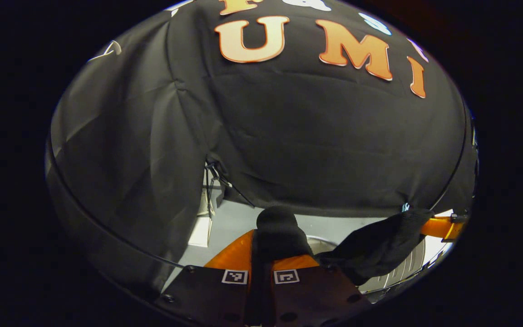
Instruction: Grasp the clothes on the hanger with both hands and then place them into the laundry hamper below.
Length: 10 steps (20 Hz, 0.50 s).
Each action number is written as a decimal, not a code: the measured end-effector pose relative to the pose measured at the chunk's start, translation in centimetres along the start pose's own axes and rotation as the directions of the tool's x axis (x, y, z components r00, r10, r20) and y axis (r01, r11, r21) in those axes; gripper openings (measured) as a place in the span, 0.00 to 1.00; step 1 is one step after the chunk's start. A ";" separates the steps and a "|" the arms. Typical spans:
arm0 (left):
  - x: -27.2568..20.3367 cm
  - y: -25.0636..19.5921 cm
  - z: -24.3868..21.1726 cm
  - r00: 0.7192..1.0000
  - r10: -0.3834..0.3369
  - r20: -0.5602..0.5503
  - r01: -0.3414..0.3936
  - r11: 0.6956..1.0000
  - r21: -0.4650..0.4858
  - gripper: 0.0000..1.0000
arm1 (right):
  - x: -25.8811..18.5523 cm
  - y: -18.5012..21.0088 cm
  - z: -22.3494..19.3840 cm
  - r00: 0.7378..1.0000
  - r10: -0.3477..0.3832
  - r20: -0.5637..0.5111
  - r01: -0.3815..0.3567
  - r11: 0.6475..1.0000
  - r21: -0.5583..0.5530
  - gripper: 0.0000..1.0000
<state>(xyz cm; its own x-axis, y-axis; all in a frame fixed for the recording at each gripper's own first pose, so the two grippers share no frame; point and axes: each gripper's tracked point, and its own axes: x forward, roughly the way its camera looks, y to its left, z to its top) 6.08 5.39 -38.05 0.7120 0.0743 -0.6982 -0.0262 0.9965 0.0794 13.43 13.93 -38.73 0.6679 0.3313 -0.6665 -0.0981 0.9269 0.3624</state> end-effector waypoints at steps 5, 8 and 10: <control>2.3 -2.5 -4.0 0.994 -0.031 -0.105 0.029 0.999 -0.020 0.07 | 1.8 -0.8 -3.9 0.997 -0.038 -0.071 0.038 0.999 0.003 0.00; 3.1 -3.3 -6.1 0.985 -0.038 -0.169 0.036 0.999 -0.013 0.07 | 2.8 -1.0 -5.4 0.991 -0.055 -0.126 0.056 0.998 0.003 0.00; 4.0 -4.0 -7.4 0.977 -0.048 -0.209 0.046 0.999 -0.014 0.07 | 3.5 -1.2 -6.4 0.985 -0.067 -0.161 0.067 0.998 -0.004 0.00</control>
<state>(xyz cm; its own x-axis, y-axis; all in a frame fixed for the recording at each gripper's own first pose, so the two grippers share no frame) 3.79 2.03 -46.41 0.5496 0.0327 -0.8348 -0.0030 0.9993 0.0372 11.16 15.13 -45.60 0.5450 0.2926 -0.7857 -0.0557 0.9477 0.3142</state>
